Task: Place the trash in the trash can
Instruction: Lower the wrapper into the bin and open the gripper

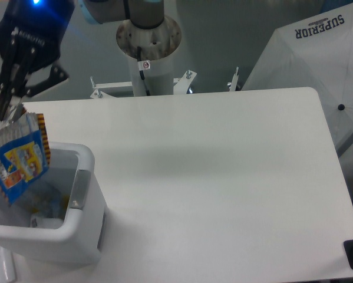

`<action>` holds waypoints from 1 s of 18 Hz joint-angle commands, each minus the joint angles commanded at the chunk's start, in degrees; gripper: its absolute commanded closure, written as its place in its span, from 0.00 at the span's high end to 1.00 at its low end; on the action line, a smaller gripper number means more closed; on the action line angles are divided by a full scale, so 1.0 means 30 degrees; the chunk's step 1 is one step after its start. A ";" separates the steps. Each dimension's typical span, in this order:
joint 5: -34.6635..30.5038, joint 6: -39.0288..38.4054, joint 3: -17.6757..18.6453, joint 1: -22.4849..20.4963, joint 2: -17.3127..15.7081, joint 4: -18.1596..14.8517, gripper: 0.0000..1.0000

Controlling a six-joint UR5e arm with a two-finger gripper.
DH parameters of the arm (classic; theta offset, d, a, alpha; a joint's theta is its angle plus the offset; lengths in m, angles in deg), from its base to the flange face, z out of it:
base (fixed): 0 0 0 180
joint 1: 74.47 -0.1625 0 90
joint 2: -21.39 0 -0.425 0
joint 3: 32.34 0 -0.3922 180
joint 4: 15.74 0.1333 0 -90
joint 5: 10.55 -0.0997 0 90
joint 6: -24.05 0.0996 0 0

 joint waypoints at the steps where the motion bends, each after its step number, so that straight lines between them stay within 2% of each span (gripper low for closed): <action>1: -0.0029 0.0029 0.0000 0.0030 0.0176 0.0000 0.04; 5: -0.0175 -0.0029 0.0117 0.0147 0.0704 0.0000 0.05; 8: -0.0205 0.0088 0.0613 0.0147 0.0792 0.0000 0.13; 10: -0.0234 0.0146 0.0966 0.0147 0.0822 0.0088 0.27; 11: -0.0234 0.0204 0.0967 0.0147 0.0851 0.0088 0.45; 12: -0.0263 0.0495 0.1112 0.0118 0.0851 0.0088 0.79; 13: -0.0380 0.0875 0.1345 0.0118 0.0764 0.0088 1.00; 15: -0.1196 0.1637 0.1815 0.0089 0.0647 0.0088 1.00; 18: -0.1875 0.2254 0.1671 0.0059 0.0646 0.0088 1.00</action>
